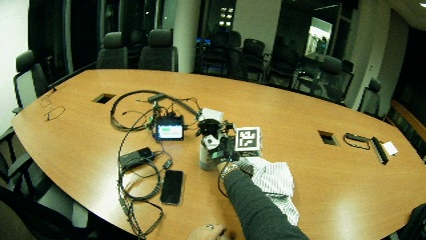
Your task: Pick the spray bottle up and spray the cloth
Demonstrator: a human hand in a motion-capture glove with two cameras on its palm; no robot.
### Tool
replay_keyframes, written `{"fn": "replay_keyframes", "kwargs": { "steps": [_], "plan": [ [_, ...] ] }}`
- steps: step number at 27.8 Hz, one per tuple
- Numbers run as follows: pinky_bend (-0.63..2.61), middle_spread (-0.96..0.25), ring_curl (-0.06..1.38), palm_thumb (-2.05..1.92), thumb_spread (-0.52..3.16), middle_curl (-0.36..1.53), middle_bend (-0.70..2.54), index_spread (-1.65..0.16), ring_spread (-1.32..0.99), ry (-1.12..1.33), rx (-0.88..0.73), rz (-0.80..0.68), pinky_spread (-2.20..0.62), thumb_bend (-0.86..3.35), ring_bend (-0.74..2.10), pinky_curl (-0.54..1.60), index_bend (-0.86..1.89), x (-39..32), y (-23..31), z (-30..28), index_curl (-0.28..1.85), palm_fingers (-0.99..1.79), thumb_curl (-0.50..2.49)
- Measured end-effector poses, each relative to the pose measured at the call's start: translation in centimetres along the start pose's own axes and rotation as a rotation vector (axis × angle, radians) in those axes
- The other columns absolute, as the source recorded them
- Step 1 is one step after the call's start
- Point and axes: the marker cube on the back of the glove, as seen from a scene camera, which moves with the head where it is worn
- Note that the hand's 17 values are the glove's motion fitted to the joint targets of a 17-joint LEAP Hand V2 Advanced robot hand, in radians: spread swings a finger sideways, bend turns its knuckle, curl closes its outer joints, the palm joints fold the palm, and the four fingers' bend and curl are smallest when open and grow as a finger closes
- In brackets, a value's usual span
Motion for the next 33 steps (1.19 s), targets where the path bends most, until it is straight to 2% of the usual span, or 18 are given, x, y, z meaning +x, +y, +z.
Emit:
{"fn": "replay_keyframes", "kwargs": {
  "steps": [4,7,11,13,16,23,33],
  "plan": [
    [0.46,-0.22,0.43,0.85,0.75,0.49,0.33,-0.3,-0.19,-0.011,-0.139,0.076,-0.21,-0.03,0.52,0.37,0.13,-0.2,0.9,1.6,0.53,1.13,0.72],
    [0.4,-0.2,0.43,0.83,0.85,0.49,0.32,-0.3,-0.17,0.031,-0.262,0.082,-0.11,-0.03,0.47,0.37,0.1,-1.1,1.2,2.4,0.51,0.88,0.7],
    [0.46,-0.15,0.44,0.78,0.96,0.45,0.21,-0.31,-0.13,0.214,-0.386,0.046,0.04,-0.04,0.45,0.39,0.01,-3.0,1.9,1.7,0.46,0.49,0.65],
    [0.47,-0.13,0.44,0.72,0.99,0.44,0.18,-0.31,-0.12,0.323,-0.425,0.013,0.09,-0.06,0.47,0.39,0.0,-4.3,2.3,0.7,0.42,0.42,0.61],
    [0.47,-0.1,0.41,0.64,1.02,0.41,0.16,-0.31,-0.11,0.434,-0.478,-0.037,0.15,-0.07,0.5,0.37,0.02,-6.7,2.6,-1.1,0.36,0.39,0.56],
    [0.41,-0.08,0.38,0.52,1.08,0.38,0.18,-0.35,-0.09,0.497,-0.65,-0.103,0.22,-0.05,0.51,0.33,0.14,-13.3,4.5,-6.9,0.32,0.42,0.47],
    [0.3,-0.07,0.35,0.52,1.17,0.39,0.23,-0.38,-0.07,0.819,-0.666,-0.225,0.24,-0.02,0.44,0.31,0.16,-16.4,12.5,-13.4,0.32,0.52,0.41]
  ]
}}
